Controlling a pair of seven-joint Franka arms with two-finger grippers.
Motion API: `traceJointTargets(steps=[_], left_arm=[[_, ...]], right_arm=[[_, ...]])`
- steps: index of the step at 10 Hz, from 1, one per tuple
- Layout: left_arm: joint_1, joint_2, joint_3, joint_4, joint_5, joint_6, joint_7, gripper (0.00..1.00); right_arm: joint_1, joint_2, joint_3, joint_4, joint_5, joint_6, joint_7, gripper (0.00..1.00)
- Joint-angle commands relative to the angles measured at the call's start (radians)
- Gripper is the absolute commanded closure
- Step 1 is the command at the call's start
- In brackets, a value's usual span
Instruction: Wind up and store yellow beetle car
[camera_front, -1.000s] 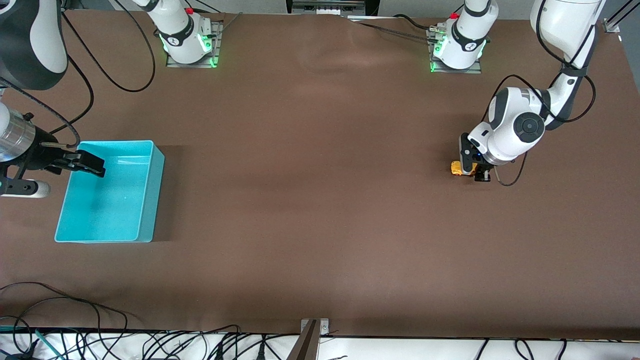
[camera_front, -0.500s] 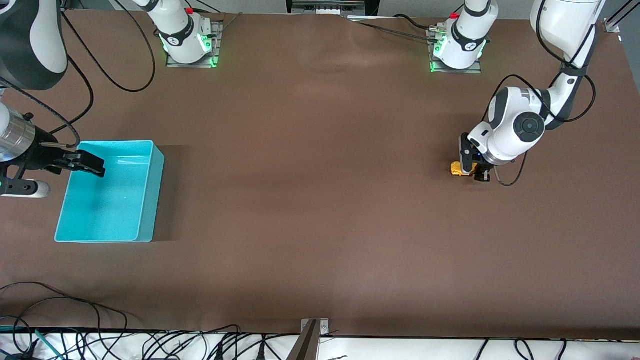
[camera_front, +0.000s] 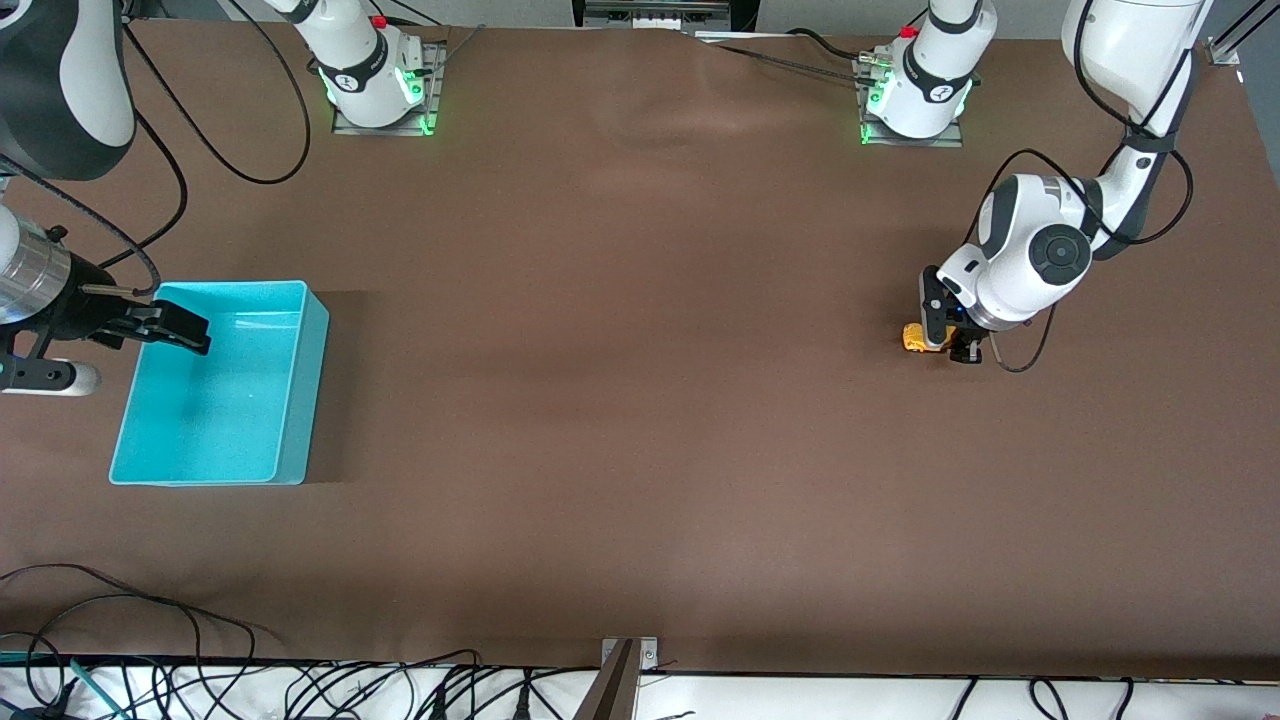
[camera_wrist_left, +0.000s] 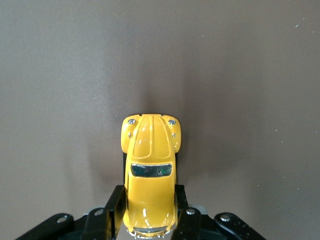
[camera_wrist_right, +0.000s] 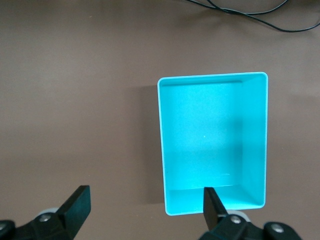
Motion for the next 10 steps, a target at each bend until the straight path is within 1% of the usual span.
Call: traceJointTargets(steps=[1, 2, 4, 7, 9, 10], left_arm=[[0.037, 0.028, 0.006, -0.005, -0.015, 0.011, 0.042, 1.00], [0.049, 0.031, 0.008, -0.003, -0.009, 0.011, 0.045, 1.00], [0.092, 0.045, 0.011, 0.004, -0.018, 0.011, 0.143, 1.00], [0.105, 0.046, 0.075, 0.006, -0.023, 0.011, 0.266, 1.00], [0.106, 0.046, 0.112, 0.006, -0.015, 0.012, 0.283, 1.00], [0.108, 0.048, 0.132, 0.006, -0.016, 0.012, 0.326, 1.00]], right_arm=[[0.000, -0.012, -0.003, -0.018, 0.019, 0.011, 0.006, 0.00], [0.002, -0.012, -0.003, -0.018, 0.019, 0.013, 0.006, 0.00], [0.005, -0.011, -0.003, -0.018, 0.020, 0.020, 0.007, 0.00], [0.007, -0.006, -0.003, -0.017, 0.020, 0.026, 0.007, 0.00], [0.007, -0.006, -0.001, -0.017, 0.020, 0.026, 0.007, 0.00], [0.005, -0.006, -0.001, -0.017, 0.020, 0.025, 0.007, 0.00]])
